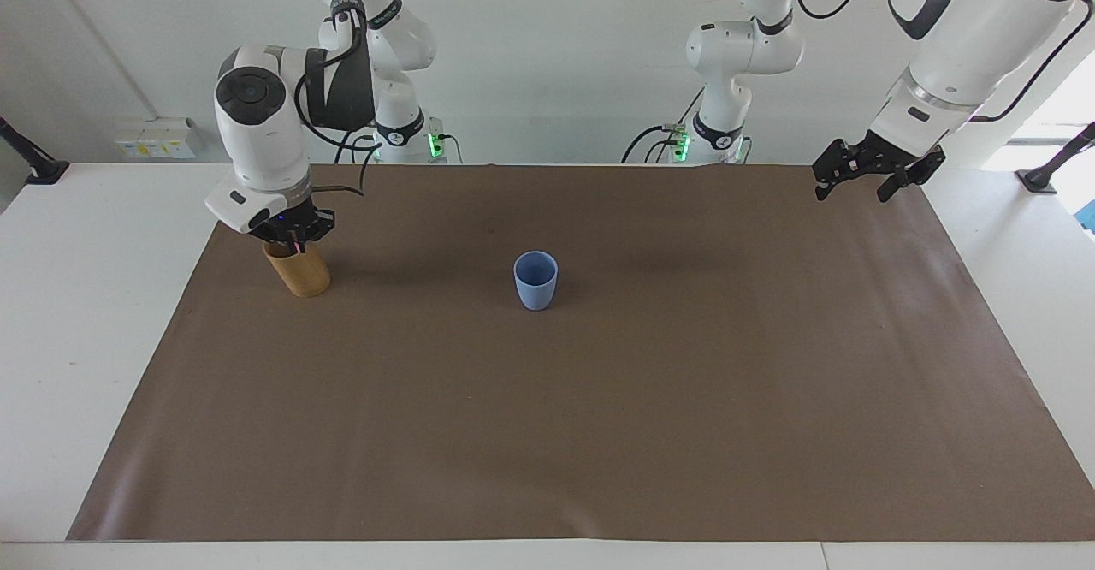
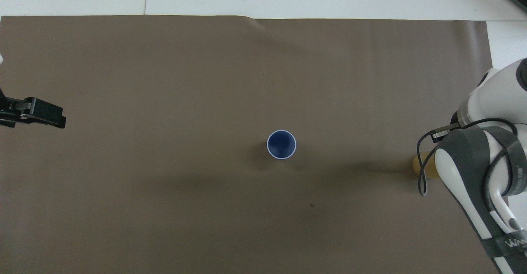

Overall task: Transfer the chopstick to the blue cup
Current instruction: 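Grasp the pink chopstick and lift it from the tan cup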

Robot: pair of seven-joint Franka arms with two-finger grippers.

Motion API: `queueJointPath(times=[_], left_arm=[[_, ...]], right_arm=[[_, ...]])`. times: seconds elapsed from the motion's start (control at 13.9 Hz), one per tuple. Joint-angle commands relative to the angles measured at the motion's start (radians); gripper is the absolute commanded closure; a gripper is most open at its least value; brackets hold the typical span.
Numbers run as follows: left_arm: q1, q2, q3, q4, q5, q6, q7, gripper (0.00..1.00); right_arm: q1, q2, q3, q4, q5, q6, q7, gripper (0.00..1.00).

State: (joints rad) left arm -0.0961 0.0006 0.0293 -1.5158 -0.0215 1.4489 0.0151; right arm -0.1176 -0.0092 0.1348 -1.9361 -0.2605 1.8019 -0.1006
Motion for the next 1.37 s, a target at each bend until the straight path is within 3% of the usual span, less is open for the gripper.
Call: queueJointPath(times=[0.0, 0.43, 0.58, 0.79, 1.3], left_arm=[[0.016, -0.040, -0.005, -0.015, -0.006, -0.024, 0.005, 0.00], [0.016, -0.039, -0.005, -0.012, -0.003, -0.016, 0.014, 0.00], [0.016, -0.040, -0.005, -0.004, 0.003, -0.018, 0.013, 0.00], [0.016, -0.045, -0.005, -0.007, -0.002, -0.019, 0.013, 0.00], [0.018, -0.047, -0.005, -0.007, -0.005, -0.024, 0.005, 0.00]], right_arm=[[-0.004, -0.063, 0.003, 0.014, -0.005, -0.032, -0.027, 1.00], [0.003, -0.149, 0.063, 0.131, 0.070, -0.116, 0.027, 1.00], [0.003, -0.147, 0.115, 0.132, 0.095, -0.069, 0.125, 1.00], [0.019, -0.138, 0.170, 0.132, 0.237, 0.092, 0.205, 1.00], [0.291, -0.065, 0.181, 0.144, 0.244, 0.229, 0.479, 1.00]])
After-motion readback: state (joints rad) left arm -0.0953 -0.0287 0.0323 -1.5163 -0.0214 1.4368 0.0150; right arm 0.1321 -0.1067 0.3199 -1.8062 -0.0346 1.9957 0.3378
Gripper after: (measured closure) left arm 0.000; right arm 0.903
